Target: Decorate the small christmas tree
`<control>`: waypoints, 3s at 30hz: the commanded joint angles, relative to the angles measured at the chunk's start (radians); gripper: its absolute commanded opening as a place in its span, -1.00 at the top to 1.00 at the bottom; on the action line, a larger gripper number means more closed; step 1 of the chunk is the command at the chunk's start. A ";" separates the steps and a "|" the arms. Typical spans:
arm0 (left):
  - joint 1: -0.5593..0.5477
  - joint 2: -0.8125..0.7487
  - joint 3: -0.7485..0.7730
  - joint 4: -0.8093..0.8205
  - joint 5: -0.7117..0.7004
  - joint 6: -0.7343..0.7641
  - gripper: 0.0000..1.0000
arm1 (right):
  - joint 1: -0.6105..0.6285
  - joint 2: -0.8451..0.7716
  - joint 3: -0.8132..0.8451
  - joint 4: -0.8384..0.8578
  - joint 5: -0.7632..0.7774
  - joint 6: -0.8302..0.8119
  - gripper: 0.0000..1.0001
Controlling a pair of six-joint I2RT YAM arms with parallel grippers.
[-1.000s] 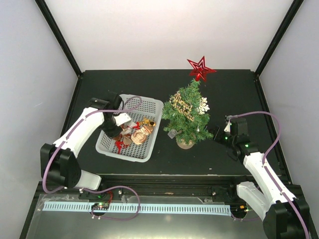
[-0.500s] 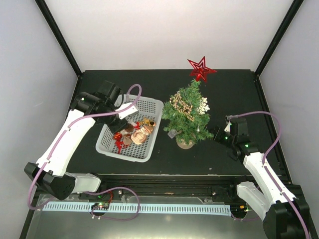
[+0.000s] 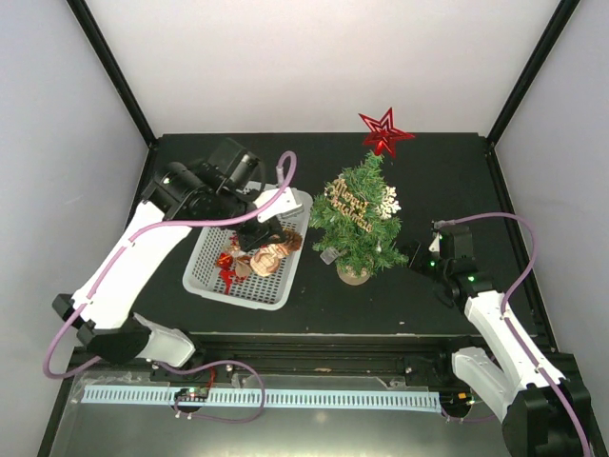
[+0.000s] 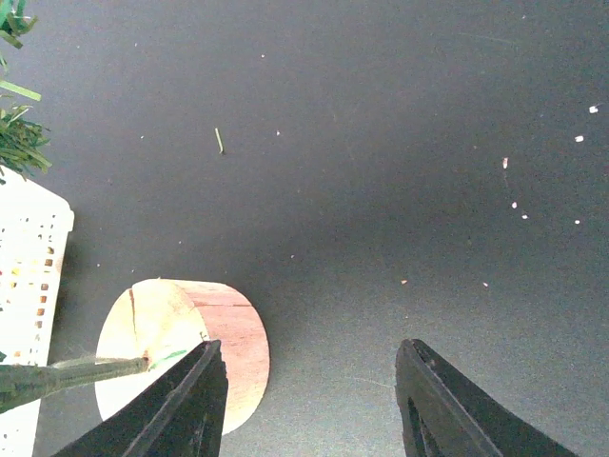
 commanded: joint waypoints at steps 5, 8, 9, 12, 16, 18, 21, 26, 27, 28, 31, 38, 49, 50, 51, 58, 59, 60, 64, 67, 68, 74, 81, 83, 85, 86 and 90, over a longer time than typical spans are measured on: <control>-0.131 0.135 0.126 0.002 0.006 -0.012 0.61 | 0.006 -0.001 0.028 -0.009 0.033 0.008 0.00; -0.160 0.164 0.139 0.010 0.004 -0.012 0.62 | 0.007 -0.001 0.028 -0.012 0.037 0.008 0.00; -0.167 0.175 0.145 0.010 0.005 -0.010 0.63 | 0.006 0.000 0.027 -0.011 0.039 0.007 0.00; -0.186 0.201 0.169 0.012 0.013 -0.011 0.63 | 0.007 0.004 0.022 -0.004 0.038 0.007 0.00; -0.206 0.239 0.207 0.016 0.017 -0.014 0.64 | 0.006 0.009 0.016 0.004 0.033 0.009 0.00; -0.217 0.255 0.222 0.018 0.014 -0.017 0.66 | 0.006 0.009 0.014 0.008 0.033 0.010 0.00; -0.228 0.273 0.245 0.025 0.008 -0.020 0.66 | 0.007 0.004 0.011 0.008 0.033 0.009 0.00; -0.251 0.304 0.271 0.042 -0.035 -0.023 0.68 | 0.006 0.000 0.003 0.011 0.035 0.006 0.00; -0.254 0.310 0.273 0.045 -0.042 -0.023 0.69 | 0.006 0.002 0.001 0.013 0.035 0.005 0.00; -0.257 0.314 0.272 0.051 -0.046 -0.023 0.69 | 0.007 0.002 0.002 0.014 0.033 0.005 0.00; -0.262 0.326 0.273 0.061 -0.055 -0.025 0.70 | 0.007 -0.001 0.001 0.014 0.032 0.005 0.00; -0.264 0.315 0.216 0.121 -0.084 -0.027 0.71 | 0.007 -0.004 -0.007 0.019 0.030 0.004 0.00; -0.264 0.286 0.097 0.203 -0.093 -0.023 0.65 | 0.006 -0.006 -0.012 0.026 0.026 0.005 0.00; -0.264 0.286 0.091 0.207 -0.094 -0.025 0.64 | 0.006 -0.006 -0.013 0.027 0.025 0.005 0.00; -0.264 0.284 0.086 0.211 -0.096 -0.025 0.63 | 0.007 -0.006 -0.015 0.029 0.024 0.007 0.00; -0.266 0.286 0.083 0.235 -0.091 -0.032 0.62 | 0.006 -0.003 -0.018 0.034 0.019 0.007 0.00; -0.266 0.287 0.086 0.236 -0.089 -0.034 0.62 | 0.006 -0.003 -0.018 0.036 0.019 0.007 0.00; -0.267 0.290 0.088 0.237 -0.089 -0.034 0.63 | 0.007 -0.002 -0.018 0.037 0.018 0.007 0.00; -0.269 0.294 0.095 0.239 -0.088 -0.036 0.57 | 0.007 0.000 -0.018 0.040 0.014 0.007 0.00; -0.273 0.299 0.093 0.239 -0.091 -0.039 0.48 | 0.007 0.003 -0.015 0.042 0.011 0.007 0.00; -0.275 0.299 0.093 0.239 -0.093 -0.039 0.46 | 0.007 0.003 -0.014 0.042 0.010 0.006 0.00; -0.280 0.301 0.095 0.240 -0.100 -0.039 0.42 | 0.006 0.003 -0.010 0.041 0.007 0.004 0.00; -0.281 0.288 0.103 0.234 -0.126 -0.037 0.27 | 0.006 -0.008 -0.012 0.037 0.005 0.002 0.00; -0.281 0.271 0.103 0.229 -0.150 -0.029 0.14 | 0.006 -0.013 -0.012 0.034 0.006 0.000 0.00; -0.281 0.249 0.101 0.221 -0.176 -0.016 -0.01 | 0.007 -0.020 -0.012 0.027 0.011 -0.002 0.00; -0.281 0.235 0.100 0.218 -0.190 -0.011 -0.10 | 0.006 -0.026 -0.011 0.023 0.014 -0.004 0.00; -0.279 0.154 0.064 0.222 -0.249 0.007 -0.47 | 0.007 -0.051 -0.009 0.014 0.025 -0.002 -0.05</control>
